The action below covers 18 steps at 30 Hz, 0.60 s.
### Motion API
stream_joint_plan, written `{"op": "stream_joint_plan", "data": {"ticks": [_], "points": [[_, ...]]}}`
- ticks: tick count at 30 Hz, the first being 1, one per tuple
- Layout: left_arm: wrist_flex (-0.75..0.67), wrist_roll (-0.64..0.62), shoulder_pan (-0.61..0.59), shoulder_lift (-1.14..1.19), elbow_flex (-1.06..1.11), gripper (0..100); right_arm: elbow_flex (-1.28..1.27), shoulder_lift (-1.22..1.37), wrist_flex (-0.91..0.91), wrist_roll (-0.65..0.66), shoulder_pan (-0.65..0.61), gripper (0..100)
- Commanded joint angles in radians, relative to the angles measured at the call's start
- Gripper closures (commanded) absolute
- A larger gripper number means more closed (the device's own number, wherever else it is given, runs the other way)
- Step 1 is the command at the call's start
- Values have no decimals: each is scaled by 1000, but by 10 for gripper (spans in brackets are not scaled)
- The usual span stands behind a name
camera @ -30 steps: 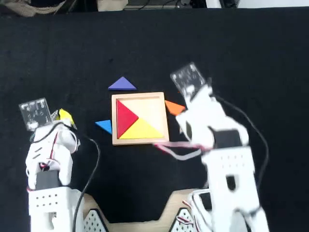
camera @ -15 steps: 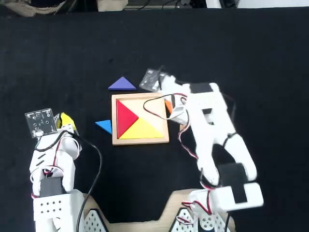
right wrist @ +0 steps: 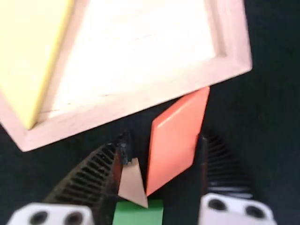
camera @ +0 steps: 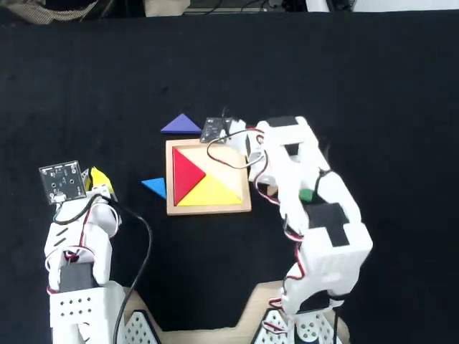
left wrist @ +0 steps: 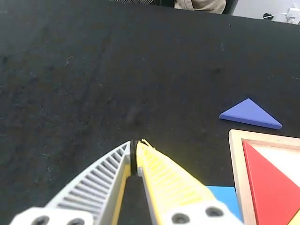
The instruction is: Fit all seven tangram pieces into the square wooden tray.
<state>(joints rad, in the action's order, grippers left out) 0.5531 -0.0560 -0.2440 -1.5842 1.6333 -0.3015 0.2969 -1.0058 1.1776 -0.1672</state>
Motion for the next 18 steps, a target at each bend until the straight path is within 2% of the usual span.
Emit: {"op": "stream_joint_plan", "data": {"ticks": [1,10,15,18], "points": [[-23,6,12,-5,-4,970,56,5,21,26,12,790],[-23,8,25,-5,-4,970,51,33,109,43,60,796],[-21,84,94,-12,18,970,90,81,104,86,64,858],[-23,87,101,-12,19,970,124,77,106,86,83,882]]}}
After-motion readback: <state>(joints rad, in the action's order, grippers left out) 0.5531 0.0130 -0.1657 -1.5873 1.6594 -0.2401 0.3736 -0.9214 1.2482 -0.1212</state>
